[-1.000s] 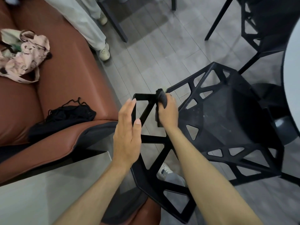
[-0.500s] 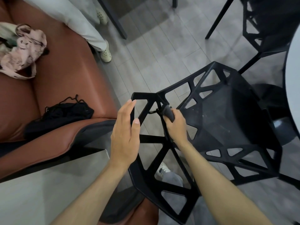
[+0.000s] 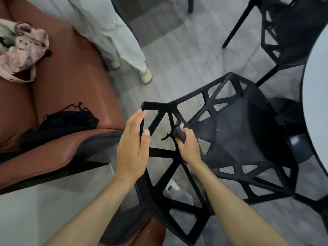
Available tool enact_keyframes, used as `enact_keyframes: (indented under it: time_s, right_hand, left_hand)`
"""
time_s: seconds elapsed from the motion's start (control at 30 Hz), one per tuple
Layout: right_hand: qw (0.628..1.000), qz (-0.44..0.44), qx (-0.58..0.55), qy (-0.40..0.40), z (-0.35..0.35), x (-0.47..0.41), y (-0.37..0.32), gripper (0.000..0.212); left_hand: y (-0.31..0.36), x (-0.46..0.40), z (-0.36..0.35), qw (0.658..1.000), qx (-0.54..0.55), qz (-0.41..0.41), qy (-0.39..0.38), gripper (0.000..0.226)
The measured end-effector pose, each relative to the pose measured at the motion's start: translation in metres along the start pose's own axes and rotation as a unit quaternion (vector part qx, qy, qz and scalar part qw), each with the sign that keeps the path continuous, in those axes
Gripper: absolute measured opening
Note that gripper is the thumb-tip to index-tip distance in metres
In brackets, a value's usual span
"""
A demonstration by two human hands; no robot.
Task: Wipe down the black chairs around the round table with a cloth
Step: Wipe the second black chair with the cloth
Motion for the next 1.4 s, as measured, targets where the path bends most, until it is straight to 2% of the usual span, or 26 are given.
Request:
enact_keyframes:
  time_s: [0.17,0.27,0.37,0.43,0.57,0.67,0.87,0.93,1.1,1.17,1.3,1.4]
  right_hand:
    - [0.997,0.031,0.006,0.076,0.001,-0.066,-0.065,0.022]
    - [0.996,0.055,0.009,0.069,0.0,-0.058,-0.059,0.021]
    - [0.998,0.065,0.023,0.004,-0.001,-0.018,-0.019,0.023]
    - [0.993,0.066,0.071,-0.064,0.001,0.013,0.016,0.027]
    - [0.967,0.054,0.178,-0.174,0.009,0.071,0.065,0.019]
    - [0.965,0.066,0.203,-0.155,0.007,0.069,0.054,0.017]
    - [0.992,0.037,0.104,-0.058,-0.011,0.031,0.005,0.027]
    - [0.992,0.027,0.107,-0.066,-0.011,0.038,0.012,0.025]
    - [0.967,0.007,0.191,-0.169,0.009,0.083,0.058,0.021]
    - [0.961,-0.006,0.197,-0.193,0.018,0.098,0.07,0.025]
    - [0.97,0.03,0.176,-0.166,0.006,0.073,0.051,0.024]
    - [0.983,0.023,0.136,-0.125,-0.009,0.037,0.032,0.022]
  left_hand:
    - [0.0,-0.001,0.0,1.0,-0.008,-0.007,0.003,0.049]
    - [0.0,-0.001,0.0,1.0,-0.007,-0.009,0.002,0.048]
    - [0.0,0.0,0.0,1.0,-0.005,-0.017,0.003,0.047]
    - [0.0,0.0,0.0,1.0,-0.01,-0.019,0.002,0.047]
    - [0.0,0.0,0.0,1.0,-0.015,-0.023,0.004,0.047]
    - [0.0,-0.001,0.0,0.999,-0.02,-0.024,0.006,0.047]
    - [0.0,0.0,-0.001,0.998,-0.042,-0.033,0.011,0.043]
    - [-0.002,-0.001,-0.001,0.998,-0.046,-0.036,0.009,0.043]
    - [0.001,-0.001,-0.002,0.997,-0.049,-0.051,0.011,0.044]
    - [0.002,-0.001,-0.002,0.997,-0.047,-0.054,0.014,0.044]
    - [-0.002,-0.004,-0.002,0.997,-0.048,-0.06,0.015,0.046]
    - [-0.004,-0.004,-0.001,0.997,-0.059,-0.051,0.022,0.044]
Point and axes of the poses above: each hand's wrist, its own x-axis away from the middle knuckle, its own z-axis out of the back of the hand, y = z × x, the point moved 6 cm from there along -x, towards the middle knuckle, and after that the axes turned 5 degrees about x, right-handed, at the moved point
